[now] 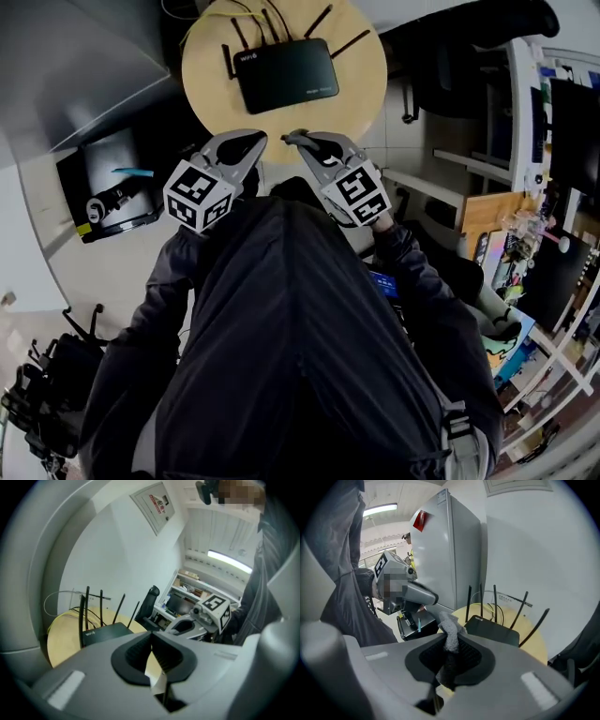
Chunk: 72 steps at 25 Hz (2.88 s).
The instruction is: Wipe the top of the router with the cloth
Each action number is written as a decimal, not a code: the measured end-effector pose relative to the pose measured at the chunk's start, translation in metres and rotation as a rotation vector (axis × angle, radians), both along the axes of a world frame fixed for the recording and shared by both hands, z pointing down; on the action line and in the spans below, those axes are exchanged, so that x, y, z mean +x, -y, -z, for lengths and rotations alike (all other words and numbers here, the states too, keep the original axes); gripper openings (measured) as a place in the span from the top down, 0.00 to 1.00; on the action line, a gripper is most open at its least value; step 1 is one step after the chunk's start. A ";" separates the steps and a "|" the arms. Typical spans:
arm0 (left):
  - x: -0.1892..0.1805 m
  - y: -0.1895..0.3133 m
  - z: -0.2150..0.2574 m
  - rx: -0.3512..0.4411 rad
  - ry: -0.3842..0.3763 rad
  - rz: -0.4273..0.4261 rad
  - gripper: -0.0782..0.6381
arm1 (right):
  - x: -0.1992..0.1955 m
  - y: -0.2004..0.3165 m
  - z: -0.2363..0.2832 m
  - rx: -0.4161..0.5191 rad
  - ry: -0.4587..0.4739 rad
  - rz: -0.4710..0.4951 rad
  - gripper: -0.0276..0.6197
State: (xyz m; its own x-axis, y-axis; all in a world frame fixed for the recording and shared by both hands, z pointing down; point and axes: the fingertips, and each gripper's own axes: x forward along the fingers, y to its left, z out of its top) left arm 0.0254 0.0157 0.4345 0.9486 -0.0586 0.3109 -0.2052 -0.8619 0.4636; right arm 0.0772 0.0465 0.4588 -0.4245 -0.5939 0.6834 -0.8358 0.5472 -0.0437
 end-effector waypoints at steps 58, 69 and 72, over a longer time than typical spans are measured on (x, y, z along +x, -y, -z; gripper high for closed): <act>-0.076 0.033 -0.017 -0.065 0.119 0.461 0.90 | 0.045 0.212 -0.168 -0.281 -0.274 0.281 0.91; -0.062 0.035 -0.016 -0.052 0.108 0.398 0.90 | 0.020 0.106 -0.167 -0.310 -0.211 0.356 0.91; -0.057 0.035 -0.016 -0.050 0.108 0.377 0.90 | 0.015 0.080 -0.168 -0.326 -0.190 0.368 0.91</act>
